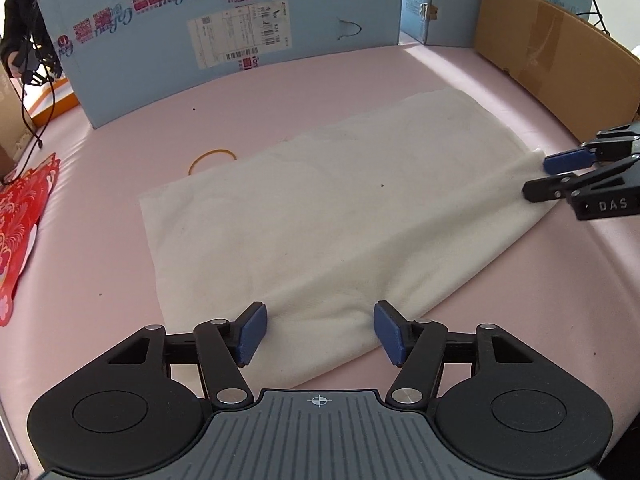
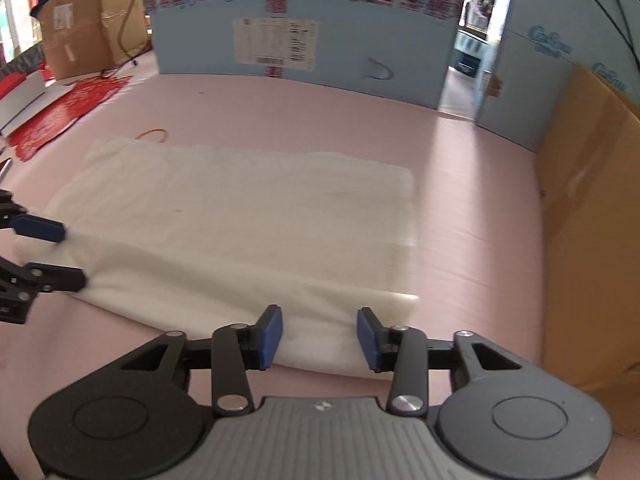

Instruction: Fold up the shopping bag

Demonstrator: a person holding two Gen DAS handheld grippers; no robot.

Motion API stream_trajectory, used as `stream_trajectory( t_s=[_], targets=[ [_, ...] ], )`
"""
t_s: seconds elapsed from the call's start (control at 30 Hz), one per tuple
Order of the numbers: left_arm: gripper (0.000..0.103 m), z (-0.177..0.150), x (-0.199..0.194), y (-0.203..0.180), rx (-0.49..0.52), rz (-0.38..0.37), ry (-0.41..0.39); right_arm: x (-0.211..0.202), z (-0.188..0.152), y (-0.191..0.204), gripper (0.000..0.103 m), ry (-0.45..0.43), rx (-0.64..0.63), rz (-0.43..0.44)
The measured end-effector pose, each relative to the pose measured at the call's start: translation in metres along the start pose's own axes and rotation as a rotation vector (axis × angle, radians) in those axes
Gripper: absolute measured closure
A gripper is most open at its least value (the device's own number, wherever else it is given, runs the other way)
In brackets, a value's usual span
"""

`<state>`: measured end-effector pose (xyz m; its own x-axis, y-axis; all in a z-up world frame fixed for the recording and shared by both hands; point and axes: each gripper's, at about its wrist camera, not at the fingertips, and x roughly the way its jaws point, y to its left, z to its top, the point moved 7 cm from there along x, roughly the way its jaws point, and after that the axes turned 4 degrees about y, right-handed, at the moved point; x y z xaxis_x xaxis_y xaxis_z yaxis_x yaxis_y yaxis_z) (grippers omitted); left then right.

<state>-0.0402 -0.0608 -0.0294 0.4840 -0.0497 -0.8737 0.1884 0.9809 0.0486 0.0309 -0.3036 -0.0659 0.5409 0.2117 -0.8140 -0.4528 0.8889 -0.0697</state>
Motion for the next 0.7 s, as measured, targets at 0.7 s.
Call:
stream_trajectory(
  t_s=[0.7],
  targets=[
    [0.032,0.010,0.007,0.008,0.001,-0.081,0.088,-0.017,-0.034,0.089,0.060,-0.120,-1.133,-0.037]
  ],
)
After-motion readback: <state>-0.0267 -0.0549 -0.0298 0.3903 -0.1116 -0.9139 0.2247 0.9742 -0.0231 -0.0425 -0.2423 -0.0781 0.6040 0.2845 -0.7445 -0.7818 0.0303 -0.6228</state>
